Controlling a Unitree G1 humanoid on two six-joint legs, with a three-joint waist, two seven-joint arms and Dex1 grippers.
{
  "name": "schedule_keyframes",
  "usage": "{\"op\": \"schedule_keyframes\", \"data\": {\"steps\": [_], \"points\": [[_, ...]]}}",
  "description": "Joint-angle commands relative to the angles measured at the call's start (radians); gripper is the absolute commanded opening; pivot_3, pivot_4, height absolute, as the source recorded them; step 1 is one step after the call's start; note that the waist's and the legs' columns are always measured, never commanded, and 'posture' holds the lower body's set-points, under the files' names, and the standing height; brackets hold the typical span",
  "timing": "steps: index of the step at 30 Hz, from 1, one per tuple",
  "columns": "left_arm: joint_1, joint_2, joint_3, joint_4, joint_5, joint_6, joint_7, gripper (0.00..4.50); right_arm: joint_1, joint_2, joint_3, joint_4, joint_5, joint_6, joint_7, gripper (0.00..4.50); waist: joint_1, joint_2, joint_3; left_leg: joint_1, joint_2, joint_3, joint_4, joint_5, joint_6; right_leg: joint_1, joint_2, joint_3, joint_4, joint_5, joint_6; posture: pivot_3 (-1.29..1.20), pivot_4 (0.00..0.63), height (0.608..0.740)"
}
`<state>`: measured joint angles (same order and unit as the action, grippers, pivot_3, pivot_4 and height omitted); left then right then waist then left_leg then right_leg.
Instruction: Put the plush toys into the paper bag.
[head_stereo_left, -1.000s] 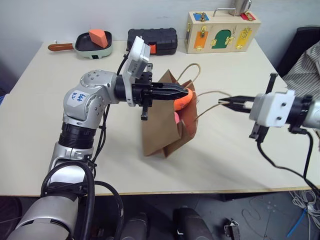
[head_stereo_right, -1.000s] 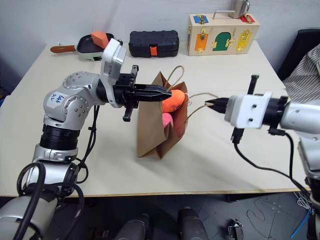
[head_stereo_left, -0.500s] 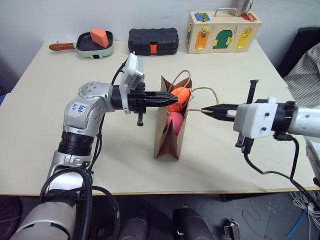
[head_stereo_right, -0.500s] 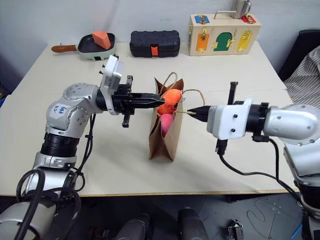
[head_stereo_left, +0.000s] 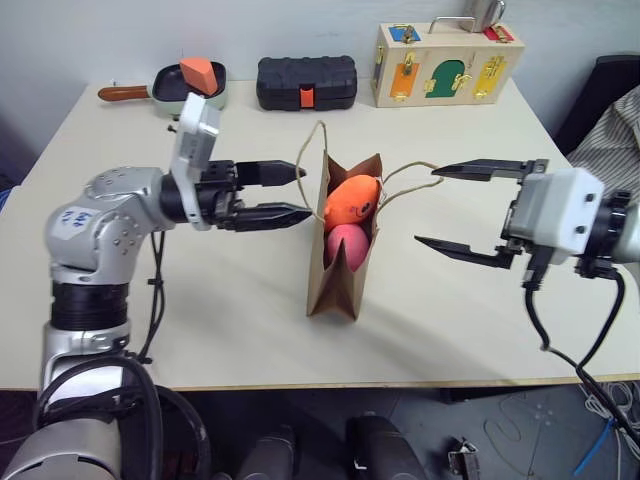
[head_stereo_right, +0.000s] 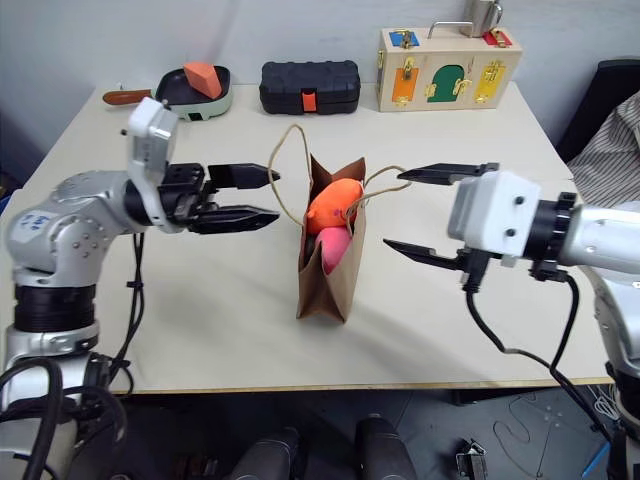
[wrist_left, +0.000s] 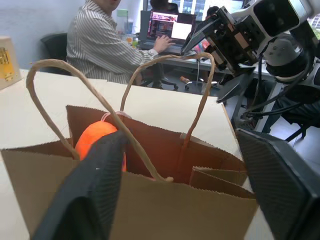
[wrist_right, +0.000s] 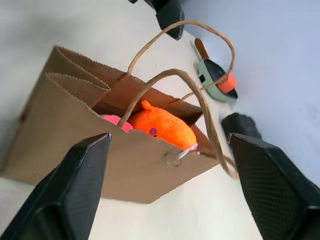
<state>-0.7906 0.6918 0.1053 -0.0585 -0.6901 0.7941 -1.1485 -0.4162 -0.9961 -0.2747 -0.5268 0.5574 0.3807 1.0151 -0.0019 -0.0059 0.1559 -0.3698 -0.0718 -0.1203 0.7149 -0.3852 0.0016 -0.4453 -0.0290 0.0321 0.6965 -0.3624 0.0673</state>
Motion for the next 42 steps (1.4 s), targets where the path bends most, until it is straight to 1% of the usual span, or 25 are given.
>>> {"op": "schedule_keyframes", "data": {"steps": [1,4,5,7,10,11,12,13,15,17,19,23,29,31,37,42], "points": [[0.039,0.057,0.047,-0.073,-0.058,0.042,-0.014,4.45,0.056,-0.035,-0.133,-0.054,0.149,0.126,0.003,3.65,0.001,0.000,0.000,0.000,0.000,0.000,0.000,0.000,0.000,0.000,0.000,0.000,0.000,0.000,0.000,0.00,0.150,0.740],[0.081,0.087,0.052,-0.109,-0.077,0.058,-0.017,4.45,0.132,-0.029,-0.171,-0.072,0.196,0.179,-0.008,3.65,0.001,0.000,0.000,0.000,0.000,0.000,-0.002,0.000,0.000,0.001,0.000,0.000,-0.001,0.000,0.000,0.00,0.150,0.740],[0.100,0.092,0.047,-0.126,-0.076,0.051,-0.017,4.50,0.168,-0.019,-0.167,-0.081,0.196,0.182,-0.008,3.28,0.002,0.000,0.000,0.000,0.000,0.000,-0.002,0.000,0.000,0.001,0.000,0.000,-0.001,0.000,0.000,0.00,0.150,0.740],[0.127,0.098,0.038,-0.150,-0.073,0.043,-0.017,4.50,0.230,-0.003,-0.142,-0.093,0.172,0.169,-0.012,2.74,0.005,0.000,0.000,0.000,0.000,0.000,-0.002,0.000,0.000,0.001,0.000,0.000,-0.001,0.000,0.000,0.00,0.150,0.740],[0.176,0.098,0.027,-0.209,-0.071,0.042,0.000,4.50,0.325,0.063,-0.010,-0.097,0.062,0.083,-0.030,1.72,0.004,-0.001,0.000,0.000,0.000,0.000,-0.002,0.000,0.000,0.001,0.000,0.000,-0.001,0.000,0.000,0.00,0.150,0.740],[0.202,0.096,0.024,-0.233,-0.068,0.037,0.007,4.50,0.336,0.089,0.043,-0.082,0.021,0.049,-0.036,1.34,0.003,-0.001,0.000,0.000,0.000,0.000,-0.002,0.000,0.000,0.001,0.000,0.000,-0.001,0.000,0.000,0.00,0.150,0.740],[0.218,0.095,0.023,-0.247,-0.067,0.033,0.011,4.50,0.336,0.106,0.075,-0.070,-0.005,0.028,-0.040,1.06,0.002,-0.001,0.000,0.000,0.000,0.000,-0.002,0.000,0.000,0.001,0.000,0.000,-0.001,0.000,0.000,0.00,0.150,0.740],[0.240,0.090,0.020,-0.263,-0.062,0.025,0.021,4.50,0.325,0.132,0.122,-0.047,-0.045,-0.003,-0.048,0.65,0.001,-0.001,0.000,0.000,0.000,0.000,-0.002,0.000,0.000,0.001,0.000,0.001,0.000,0.000,0.000,0.00,0.150,0.740],[0.292,0.074,0.009,-0.290,-0.015,-0.031,0.054,4.50,0.269,0.203,0.227,0.024,-0.125,-0.056,-0.078,0.01,-0.005,-0.001,-0.001,0.001,0.000,0.000,-0.002,0.000,0.000,0.001,0.000,0.001,-0.001,0.000,0.000,0.00,0.150,0.740],[0.349,0.044,0.016,-0.322,-0.005,-0.054,0.107,4.50,0.203,0.268,0.318,0.106,-0.212,-0.117,-0.097,0.01,-0.008,-0.001,0.000,0.002,0.001,0.001,-0.003,0.000,0.000,0.001,0.001,0.002,-0.001,0.000,0.000,0.00,0.150,0.740],[0.391,0.027,0.028,-0.356,-0.015,-0.056,0.141,4.50,0.156,0.313,0.370,0.161,-0.259,-0.158,-0.100,0.01,-0.006,-0.001,0.000,0.002,0.001,0.001,-0.003,0.000,0.000,0.001,0.001,0.002,0.000,0.000,0.000,0.00,0.150,0.740],[0.431,0.008,0.050,-0.392,-0.031,-0.053,0.208,4.50,0.088,0.370,0.432,0.208,-0.283,-0.194,-0.077,0.01,0.001,0.000,0.000,0.001,0.001,0.001,-0.003,0.000,0.000,0.000,0.001,0.001,-0.001,0.000,0.000,0.00,0.150,0.740],[0.463,-0.022,0.052,-0.433,-0.041,-0.055,0.276,4.50,-0.020,0.468,0.489,0.272,-0.299,-0.215,-0.072,0.01,-0.003,-0.001,0.000,0.001,0.001,0.001,-0.003,0.000,0.000,0.001,0.001,0.001,-0.001,0.000,0.000,0.00,0.150,0.740],[0.471,-0.036,0.047,-0.443,-0.033,-0.059,0.305,4.50,-0.030,0.477,0.499,0.290,-0.317,-0.227,-0.068,0.01,-0.003,0.000,0.000,0.002,0.001,0.000,-0.003,0.000,0.000,0.001,0.001,0.000,-0.001,0.000,0.000,0.00,0.150,0.740],[0.508,-0.092,0.023,-0.485,-0.014,-0.066,0.402,4.50,0.024,0.447,0.477,0.243,-0.294,-0.214,-0.052,0.01,-0.001,0.000,0.000,0.001,0.000,0.000,-0.003,0.000,0.000,0.001,0.000,0.000,-0.001,0.000,0.000,0.00,0.150,0.740],[0.517,-0.157,-0.008,-0.500,0.014,-0.072,0.504,4.50,0.015,0.462,0.477,0.246,-0.297,-0.206,-0.071,0.01,-0.003,0.000,0.000,0.002,0.001,0.000,-0.003,0.000,0.000,0.001,0.001,0.000,-0.001,0.000,0.000,0.00,0.150,0.740]]}}
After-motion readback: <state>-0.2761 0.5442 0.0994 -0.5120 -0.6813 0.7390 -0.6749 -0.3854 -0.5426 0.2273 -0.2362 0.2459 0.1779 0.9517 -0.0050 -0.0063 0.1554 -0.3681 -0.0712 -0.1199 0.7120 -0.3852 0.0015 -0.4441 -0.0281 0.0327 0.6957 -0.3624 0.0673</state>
